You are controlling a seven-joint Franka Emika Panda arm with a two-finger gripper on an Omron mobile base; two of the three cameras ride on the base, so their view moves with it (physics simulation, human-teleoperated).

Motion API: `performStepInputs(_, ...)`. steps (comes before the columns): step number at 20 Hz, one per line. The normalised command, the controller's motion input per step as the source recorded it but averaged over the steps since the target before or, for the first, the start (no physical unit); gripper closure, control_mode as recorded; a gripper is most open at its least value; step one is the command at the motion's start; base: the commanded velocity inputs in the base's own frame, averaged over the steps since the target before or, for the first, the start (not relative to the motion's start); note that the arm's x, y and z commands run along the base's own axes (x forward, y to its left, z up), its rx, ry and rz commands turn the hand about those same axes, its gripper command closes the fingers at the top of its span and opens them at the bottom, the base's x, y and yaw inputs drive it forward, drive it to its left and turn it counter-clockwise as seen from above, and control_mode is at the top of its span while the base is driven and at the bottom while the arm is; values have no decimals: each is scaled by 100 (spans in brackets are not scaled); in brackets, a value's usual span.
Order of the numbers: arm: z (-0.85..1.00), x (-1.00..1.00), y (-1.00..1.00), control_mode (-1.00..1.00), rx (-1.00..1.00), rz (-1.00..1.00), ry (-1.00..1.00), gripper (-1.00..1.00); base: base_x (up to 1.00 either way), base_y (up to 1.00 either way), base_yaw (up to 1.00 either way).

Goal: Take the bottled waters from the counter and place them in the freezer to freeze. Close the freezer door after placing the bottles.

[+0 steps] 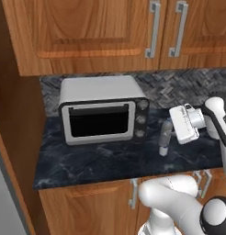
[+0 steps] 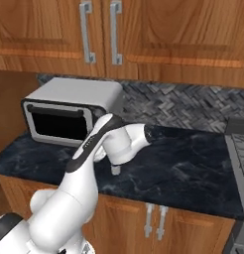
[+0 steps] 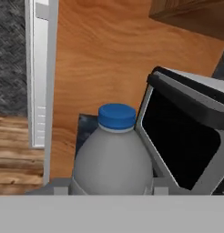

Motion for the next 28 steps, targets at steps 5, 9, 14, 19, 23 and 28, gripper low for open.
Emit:
performStepInputs(5,0,0,0,100,0,0,0,100,-54,55,34)
performStepInputs(9,0,0,0,100,0,0,0,100,-54,60,49)
performStepInputs(14,0,0,0,100,0,0,0,100,-60,55,49)
performStepInputs(19,0,0,0,100,0,0,0,100,-36,66,46)
performStepInputs(23,0,0,0,100,0,0,0,100,0,84,39)
performStepInputs(28,0,0,0,100,0,0,0,100,1,88,23)
